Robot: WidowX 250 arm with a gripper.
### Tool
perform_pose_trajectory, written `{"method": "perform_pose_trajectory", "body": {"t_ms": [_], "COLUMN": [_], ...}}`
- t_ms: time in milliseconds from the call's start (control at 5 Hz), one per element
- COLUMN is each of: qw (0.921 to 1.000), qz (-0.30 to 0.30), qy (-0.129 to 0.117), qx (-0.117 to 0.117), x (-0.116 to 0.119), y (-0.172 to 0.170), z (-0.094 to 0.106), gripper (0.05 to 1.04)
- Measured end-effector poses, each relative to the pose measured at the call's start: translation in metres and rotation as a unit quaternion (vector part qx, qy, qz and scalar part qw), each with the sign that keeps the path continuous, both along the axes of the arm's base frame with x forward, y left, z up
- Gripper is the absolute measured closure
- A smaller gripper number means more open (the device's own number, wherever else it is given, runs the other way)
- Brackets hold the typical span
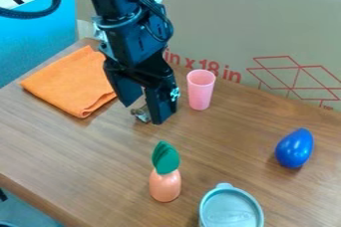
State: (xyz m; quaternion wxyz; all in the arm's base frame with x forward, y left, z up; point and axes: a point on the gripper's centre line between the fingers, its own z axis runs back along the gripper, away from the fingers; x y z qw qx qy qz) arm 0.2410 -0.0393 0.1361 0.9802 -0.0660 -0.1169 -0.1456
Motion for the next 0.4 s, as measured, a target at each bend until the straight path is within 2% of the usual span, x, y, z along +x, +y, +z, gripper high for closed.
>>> {"method": "perform_pose_trajectory", "body": {"t_ms": [400], "qw": [1.0000], "qz": [0.000], "qy": [0.001], "qx": [0.000], "x": [-0.0003], "y": [0.0000], "z": [-0.0004], "gripper": [0.078]}}
